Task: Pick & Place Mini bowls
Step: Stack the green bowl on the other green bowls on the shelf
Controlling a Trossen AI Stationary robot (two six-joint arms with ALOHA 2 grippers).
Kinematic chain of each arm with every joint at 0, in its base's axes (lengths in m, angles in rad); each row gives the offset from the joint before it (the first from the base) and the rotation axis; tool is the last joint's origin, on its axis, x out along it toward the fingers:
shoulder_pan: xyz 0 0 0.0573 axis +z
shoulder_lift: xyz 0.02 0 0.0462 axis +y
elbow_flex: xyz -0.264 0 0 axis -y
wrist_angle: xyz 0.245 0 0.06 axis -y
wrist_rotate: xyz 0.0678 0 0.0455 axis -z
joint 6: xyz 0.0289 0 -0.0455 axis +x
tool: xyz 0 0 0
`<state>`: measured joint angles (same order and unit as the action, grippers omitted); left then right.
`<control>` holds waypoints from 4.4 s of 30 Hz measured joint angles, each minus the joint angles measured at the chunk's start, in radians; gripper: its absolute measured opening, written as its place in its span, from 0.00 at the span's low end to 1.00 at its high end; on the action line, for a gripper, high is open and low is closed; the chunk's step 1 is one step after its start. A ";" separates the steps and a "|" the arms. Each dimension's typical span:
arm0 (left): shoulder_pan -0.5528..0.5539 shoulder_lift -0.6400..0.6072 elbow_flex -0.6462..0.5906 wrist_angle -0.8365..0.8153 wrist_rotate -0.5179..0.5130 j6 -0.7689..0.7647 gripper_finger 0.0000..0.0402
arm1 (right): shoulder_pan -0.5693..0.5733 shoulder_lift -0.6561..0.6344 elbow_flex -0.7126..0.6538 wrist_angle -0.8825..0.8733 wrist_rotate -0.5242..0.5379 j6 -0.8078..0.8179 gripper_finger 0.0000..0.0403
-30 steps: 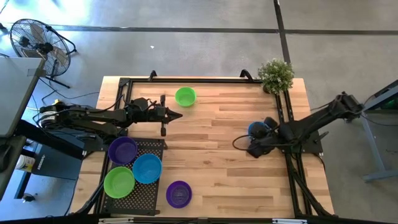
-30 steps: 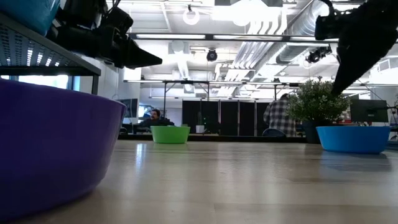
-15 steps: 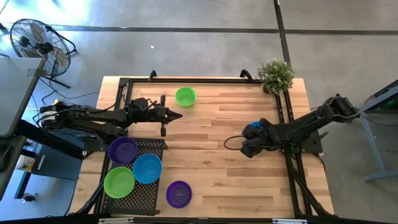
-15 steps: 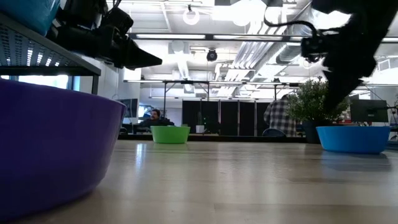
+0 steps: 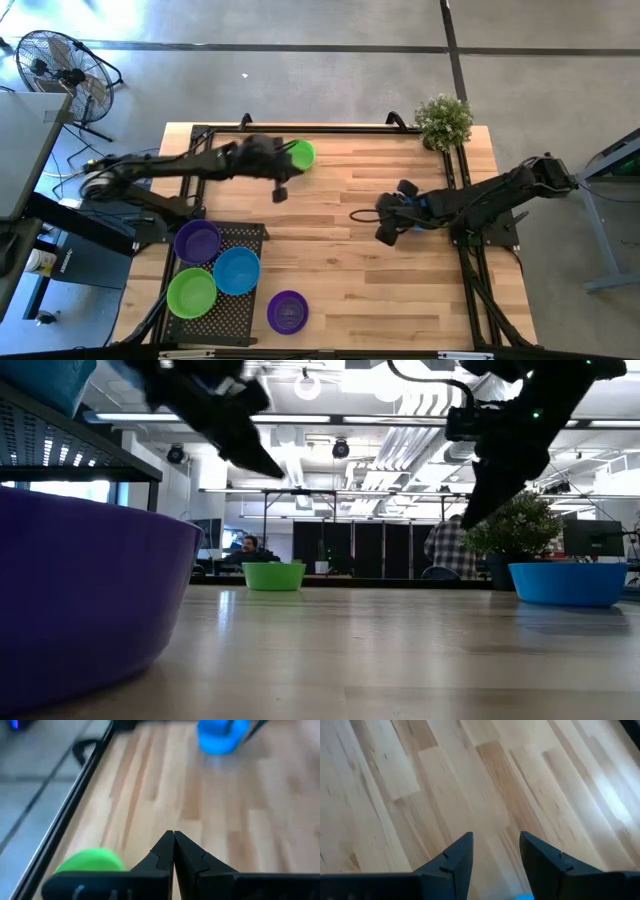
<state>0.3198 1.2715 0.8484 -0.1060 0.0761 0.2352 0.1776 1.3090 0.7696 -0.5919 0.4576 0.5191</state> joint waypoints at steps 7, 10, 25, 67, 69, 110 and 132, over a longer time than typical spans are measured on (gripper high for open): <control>0.062 0.290 0.190 -0.168 -0.027 -0.005 0.02 | -0.002 0.000 0.000 0.079 0.054 -0.088 0.37; 0.060 0.374 0.239 -0.193 -0.087 -0.023 0.07 | -0.002 0.000 0.000 0.100 0.056 -0.114 0.37; 0.137 0.517 0.353 -0.244 -0.141 -0.049 0.46 | 0.000 0.000 0.000 0.114 0.048 -0.120 0.37; 0.113 0.561 0.435 -0.485 -0.086 0.026 0.01 | 0.000 -0.001 0.001 0.208 0.043 -0.214 0.37; 0.093 0.520 0.441 -0.512 -0.087 0.032 0.01 | 0.000 -0.001 0.001 0.209 0.043 -0.214 0.37; -1.300 0.095 0.891 -1.468 -0.330 -0.870 0.00 | -0.001 -0.001 0.001 0.254 0.048 -0.259 0.37; -1.629 0.317 0.891 -1.439 -0.469 -1.205 0.00 | -0.001 -0.001 0.001 0.268 0.055 -0.266 0.37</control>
<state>-1.3091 1.5887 1.7390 -1.5454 -0.3933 -0.9694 0.1764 1.3083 0.7704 -0.3237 0.5129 0.2531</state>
